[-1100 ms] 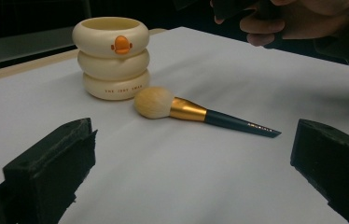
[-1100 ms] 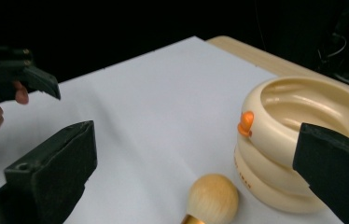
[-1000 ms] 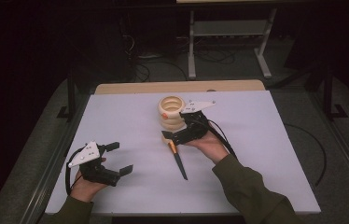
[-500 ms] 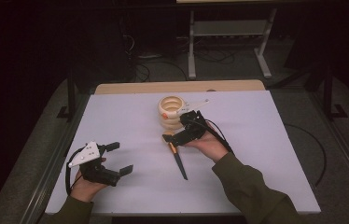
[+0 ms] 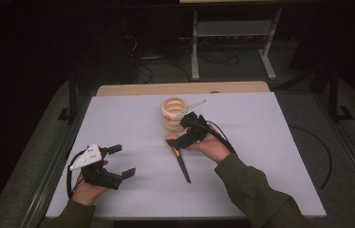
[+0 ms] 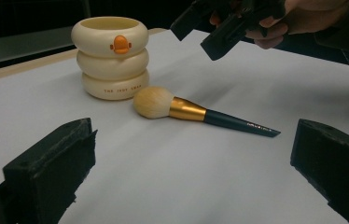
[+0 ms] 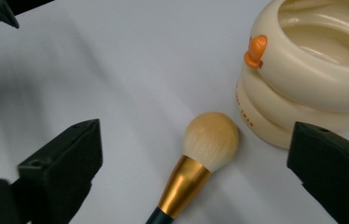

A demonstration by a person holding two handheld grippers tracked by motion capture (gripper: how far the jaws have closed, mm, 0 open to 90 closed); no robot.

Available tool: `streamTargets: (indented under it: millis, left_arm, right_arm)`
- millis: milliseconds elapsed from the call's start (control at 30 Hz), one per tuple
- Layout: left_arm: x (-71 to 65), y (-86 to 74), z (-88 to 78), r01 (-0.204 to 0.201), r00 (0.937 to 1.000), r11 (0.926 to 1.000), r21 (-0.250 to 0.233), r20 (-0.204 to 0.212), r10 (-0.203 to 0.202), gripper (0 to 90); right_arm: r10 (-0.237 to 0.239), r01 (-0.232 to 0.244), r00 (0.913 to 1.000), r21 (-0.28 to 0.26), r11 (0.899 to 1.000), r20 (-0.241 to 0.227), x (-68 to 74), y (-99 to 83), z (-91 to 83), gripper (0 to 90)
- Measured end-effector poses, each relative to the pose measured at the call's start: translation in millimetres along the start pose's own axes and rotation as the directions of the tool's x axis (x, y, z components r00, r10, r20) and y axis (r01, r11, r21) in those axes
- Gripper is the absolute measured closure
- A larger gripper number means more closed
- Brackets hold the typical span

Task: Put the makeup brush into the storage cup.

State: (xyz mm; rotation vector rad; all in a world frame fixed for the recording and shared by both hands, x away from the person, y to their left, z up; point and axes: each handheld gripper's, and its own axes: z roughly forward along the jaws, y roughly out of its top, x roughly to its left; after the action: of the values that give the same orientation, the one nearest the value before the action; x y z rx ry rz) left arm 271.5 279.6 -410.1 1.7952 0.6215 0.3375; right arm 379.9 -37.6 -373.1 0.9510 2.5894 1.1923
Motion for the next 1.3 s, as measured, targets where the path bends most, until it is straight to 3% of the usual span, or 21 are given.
streamTargets:
  millis: [400, 767, 1300]
  left_arm:
    - [0.2, -0.1, 0.1, 0.0, 1.0, 1.0, 0.001, 0.001, 0.0, 0.0]
    - [0.4, -0.4, 0.5, 0.0, 1.0, 1.0, -0.001, 0.004, 0.0, 0.0]
    - [0.6, -0.5, 0.6, 0.001, 1.0, 1.0, 0.0, 0.006, -0.001, 0.0]
  right_arm:
    - [0.027, -0.029, 0.9995, 0.09, 0.996, 0.017, 0.0, 4.2, 6.1, 6.8]
    - [0.069, -0.073, 0.9972, 0.173, 0.982, 0.028, -0.2, 5.4, 13.6, 16.8]
    - [0.09, -0.096, 0.9953, 0.26, 0.961, 0.035, 1.2, 0.6, 29.5, 26.9]
